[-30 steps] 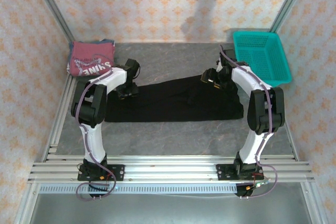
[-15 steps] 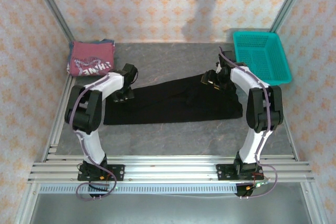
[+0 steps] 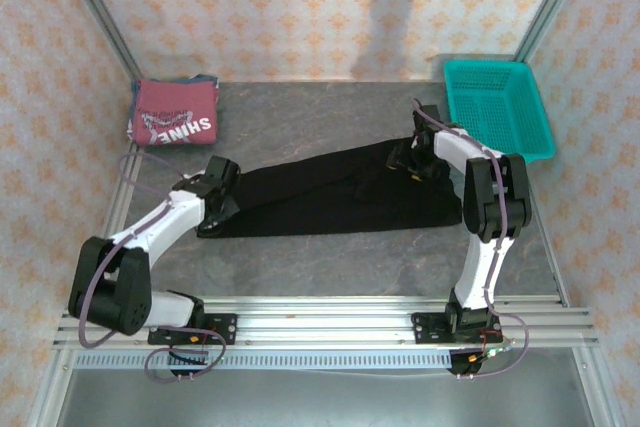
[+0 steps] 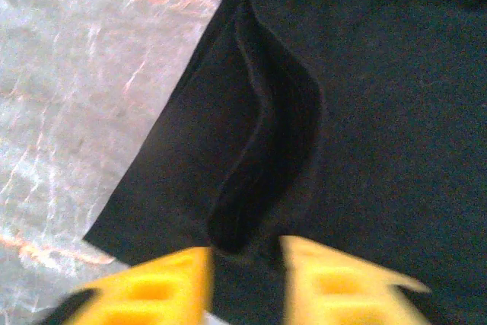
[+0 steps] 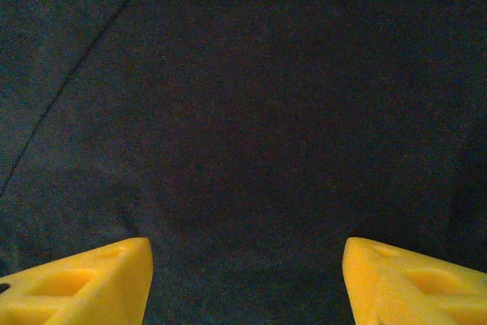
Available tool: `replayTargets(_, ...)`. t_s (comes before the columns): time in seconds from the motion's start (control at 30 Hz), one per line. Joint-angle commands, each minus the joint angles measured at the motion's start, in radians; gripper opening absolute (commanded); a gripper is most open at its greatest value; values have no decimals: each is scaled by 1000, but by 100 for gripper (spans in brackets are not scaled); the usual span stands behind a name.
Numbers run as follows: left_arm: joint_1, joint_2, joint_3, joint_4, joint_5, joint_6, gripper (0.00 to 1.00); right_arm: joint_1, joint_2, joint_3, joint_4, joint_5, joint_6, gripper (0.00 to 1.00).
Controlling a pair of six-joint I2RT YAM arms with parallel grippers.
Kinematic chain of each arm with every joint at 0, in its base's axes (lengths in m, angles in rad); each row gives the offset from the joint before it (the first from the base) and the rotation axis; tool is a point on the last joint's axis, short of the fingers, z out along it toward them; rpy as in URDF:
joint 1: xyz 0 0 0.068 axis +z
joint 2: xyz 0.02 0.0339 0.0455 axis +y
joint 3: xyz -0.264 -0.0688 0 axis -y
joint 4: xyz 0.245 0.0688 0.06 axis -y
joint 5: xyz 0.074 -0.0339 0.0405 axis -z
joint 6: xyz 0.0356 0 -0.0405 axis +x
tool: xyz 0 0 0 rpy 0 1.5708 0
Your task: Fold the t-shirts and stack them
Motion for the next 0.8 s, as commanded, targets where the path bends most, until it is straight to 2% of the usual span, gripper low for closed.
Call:
replayTargets(0.0, -1, -67, -4, -12, -65, -121, 57, -9, 8, -9, -10, 29, 11, 67)
replayTargets(0.07, 0, -90, 37, -46, -113, -133, 65, -10, 4, -2, -11, 25, 12, 67)
replayTargets(0.17, 12, -57, 121, -58, -118, -103, 67, -11, -3, 8, -19, 27, 7, 67)
replayTargets(0.47, 89, 192, 259, 24, -2, 24, 66, -21, -69, -22, -51, 26, -24, 67)
replayTargets(0.57, 106, 255, 288, 2, -4, 65, 64, -21, -86, -43, -55, 14, -28, 67)
replayTargets(0.77, 154, 267, 261, 1, -20, 66, 60, -21, -85, -57, -56, -5, -29, 67)
